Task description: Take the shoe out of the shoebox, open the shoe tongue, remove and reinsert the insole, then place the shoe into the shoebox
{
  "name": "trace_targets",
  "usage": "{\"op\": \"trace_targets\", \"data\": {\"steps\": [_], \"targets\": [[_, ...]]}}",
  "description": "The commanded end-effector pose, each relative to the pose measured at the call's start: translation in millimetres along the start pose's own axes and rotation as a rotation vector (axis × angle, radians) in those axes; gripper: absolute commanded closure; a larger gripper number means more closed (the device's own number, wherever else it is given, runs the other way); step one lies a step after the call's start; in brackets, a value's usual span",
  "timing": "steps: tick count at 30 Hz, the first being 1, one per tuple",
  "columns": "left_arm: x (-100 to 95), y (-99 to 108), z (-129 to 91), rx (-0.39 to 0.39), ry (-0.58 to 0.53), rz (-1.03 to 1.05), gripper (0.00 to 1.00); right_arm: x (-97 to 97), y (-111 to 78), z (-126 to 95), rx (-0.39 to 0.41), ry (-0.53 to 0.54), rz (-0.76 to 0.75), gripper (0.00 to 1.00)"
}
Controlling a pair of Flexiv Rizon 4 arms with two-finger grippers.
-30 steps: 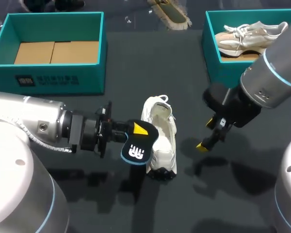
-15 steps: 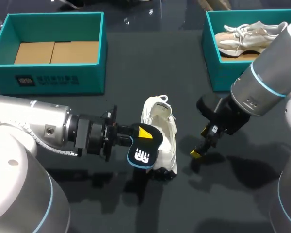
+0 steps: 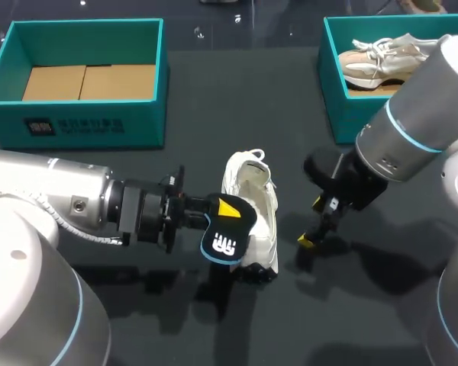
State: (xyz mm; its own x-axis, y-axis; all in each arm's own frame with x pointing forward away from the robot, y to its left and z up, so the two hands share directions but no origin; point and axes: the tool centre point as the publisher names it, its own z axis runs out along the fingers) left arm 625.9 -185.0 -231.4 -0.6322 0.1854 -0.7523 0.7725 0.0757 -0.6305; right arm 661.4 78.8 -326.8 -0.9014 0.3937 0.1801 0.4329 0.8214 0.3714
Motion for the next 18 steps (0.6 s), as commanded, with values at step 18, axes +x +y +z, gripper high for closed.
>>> {"op": "trace_targets", "data": {"steps": [18], "targets": [[-7.9, 15.9, 12.4, 0.037, 0.014, -0.088, 1.00, 0.7, 21.1, 27.2, 0.024, -0.047, -0.196, 0.00]]}}
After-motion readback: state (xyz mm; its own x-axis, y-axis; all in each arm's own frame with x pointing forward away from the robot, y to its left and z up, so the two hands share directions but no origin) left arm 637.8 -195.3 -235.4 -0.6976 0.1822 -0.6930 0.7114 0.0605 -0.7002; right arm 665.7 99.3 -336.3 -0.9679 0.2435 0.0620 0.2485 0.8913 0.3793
